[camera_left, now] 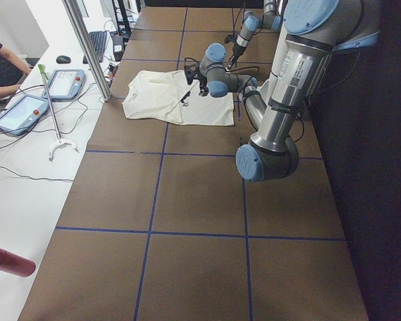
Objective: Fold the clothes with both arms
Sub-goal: 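Position both grippers at the hem corners nearest the robot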
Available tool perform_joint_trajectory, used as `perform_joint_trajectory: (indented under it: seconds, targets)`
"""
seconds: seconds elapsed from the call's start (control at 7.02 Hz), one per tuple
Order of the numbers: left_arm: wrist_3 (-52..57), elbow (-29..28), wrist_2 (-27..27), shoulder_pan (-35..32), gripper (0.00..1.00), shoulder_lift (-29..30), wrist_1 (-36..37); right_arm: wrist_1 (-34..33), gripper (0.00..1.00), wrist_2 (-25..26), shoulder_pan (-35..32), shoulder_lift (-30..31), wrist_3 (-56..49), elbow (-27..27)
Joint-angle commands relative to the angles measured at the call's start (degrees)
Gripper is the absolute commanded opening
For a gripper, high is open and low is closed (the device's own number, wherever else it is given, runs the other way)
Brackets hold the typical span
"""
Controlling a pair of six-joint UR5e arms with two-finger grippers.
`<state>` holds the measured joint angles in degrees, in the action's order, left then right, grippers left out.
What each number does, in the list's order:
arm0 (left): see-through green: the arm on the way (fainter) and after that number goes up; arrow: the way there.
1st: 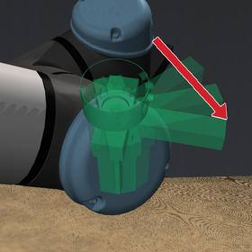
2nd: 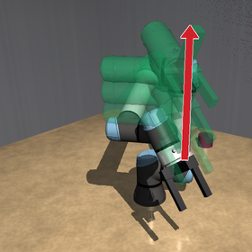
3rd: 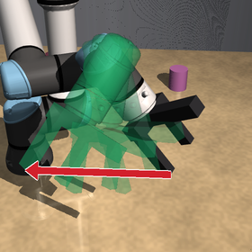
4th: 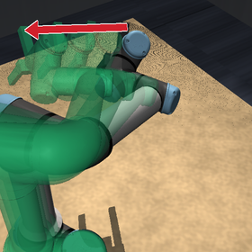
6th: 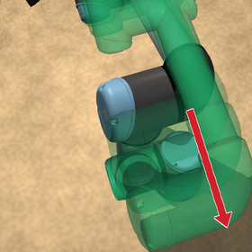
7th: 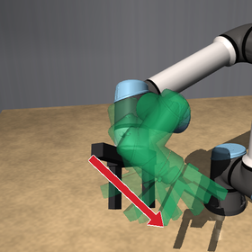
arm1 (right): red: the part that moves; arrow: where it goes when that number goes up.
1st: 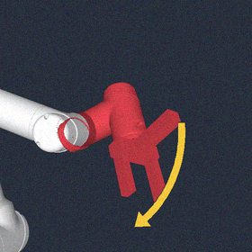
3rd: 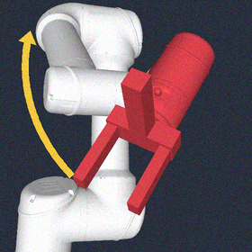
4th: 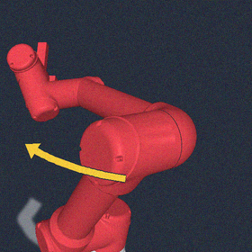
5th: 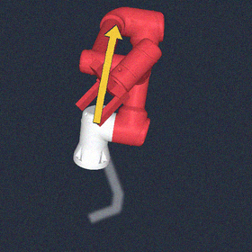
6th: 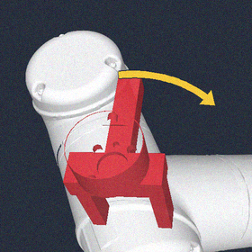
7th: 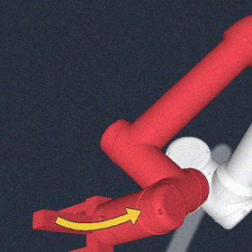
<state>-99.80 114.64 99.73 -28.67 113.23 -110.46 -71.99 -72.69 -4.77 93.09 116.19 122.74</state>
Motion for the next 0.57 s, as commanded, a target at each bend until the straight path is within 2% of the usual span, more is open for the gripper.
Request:
perform_joint_trajectory:
  seconds: [0.0,0.14,0.43]
  targets:
    - [-2.2,5.2,-8.2,9.3,0.92,-1.2,14.8,0.0,0.00,-0.3,-1.1,0.7,-0.3,0.8]
    - [-3.9,5.2,-11.8,12.3,0.87,-5.8,15.4,0.0,0.00,-0.5,-1.3,0.6,-0.3,0.8]
    - [-4.5,3.4,-12.0,13.9,0.82,-7.9,15.7,0.0,0.00,-0.7,-1.2,0.3,-0.8,0.6]
